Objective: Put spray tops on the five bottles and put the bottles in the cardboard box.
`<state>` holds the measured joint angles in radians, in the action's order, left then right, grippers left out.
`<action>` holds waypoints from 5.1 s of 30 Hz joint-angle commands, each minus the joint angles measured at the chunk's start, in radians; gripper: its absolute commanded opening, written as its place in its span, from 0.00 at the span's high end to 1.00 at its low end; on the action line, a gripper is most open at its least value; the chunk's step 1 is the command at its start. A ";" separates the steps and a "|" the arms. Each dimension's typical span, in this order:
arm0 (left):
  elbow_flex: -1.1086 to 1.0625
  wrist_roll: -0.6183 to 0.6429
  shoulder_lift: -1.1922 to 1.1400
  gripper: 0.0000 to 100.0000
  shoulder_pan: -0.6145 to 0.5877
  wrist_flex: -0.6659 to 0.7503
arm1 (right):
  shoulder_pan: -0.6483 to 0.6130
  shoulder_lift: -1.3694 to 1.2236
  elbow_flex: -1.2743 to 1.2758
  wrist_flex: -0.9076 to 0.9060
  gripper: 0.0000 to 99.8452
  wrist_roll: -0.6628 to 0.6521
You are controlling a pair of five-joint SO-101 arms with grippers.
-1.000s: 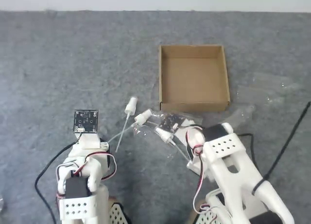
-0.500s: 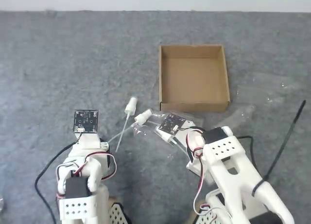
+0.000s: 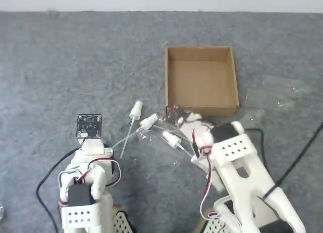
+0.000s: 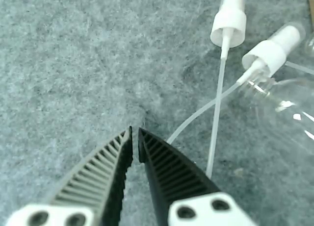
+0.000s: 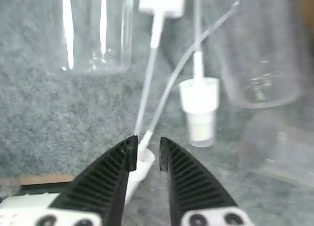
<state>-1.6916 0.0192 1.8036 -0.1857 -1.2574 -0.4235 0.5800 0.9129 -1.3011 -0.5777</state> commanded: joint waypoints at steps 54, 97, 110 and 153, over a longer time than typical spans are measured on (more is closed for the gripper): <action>0.007 0.011 0.017 0.99 -0.005 -0.005 | 0.102 -0.335 -0.591 -0.113 0.99 -0.060; 0.007 0.011 0.017 0.99 -0.005 -0.005 | -0.308 -1.072 -1.249 0.085 0.90 -0.749; 0.007 0.011 0.017 0.99 -0.005 -0.005 | -0.306 -1.063 -1.375 0.005 0.78 -0.580; 0.007 0.011 0.017 0.99 -0.005 -0.005 | -0.059 -0.341 -0.675 -0.389 0.95 -0.057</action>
<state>-1.6916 0.0222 1.8052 -0.1872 -1.2651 -0.4864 0.0460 0.0445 -1.7430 -0.6375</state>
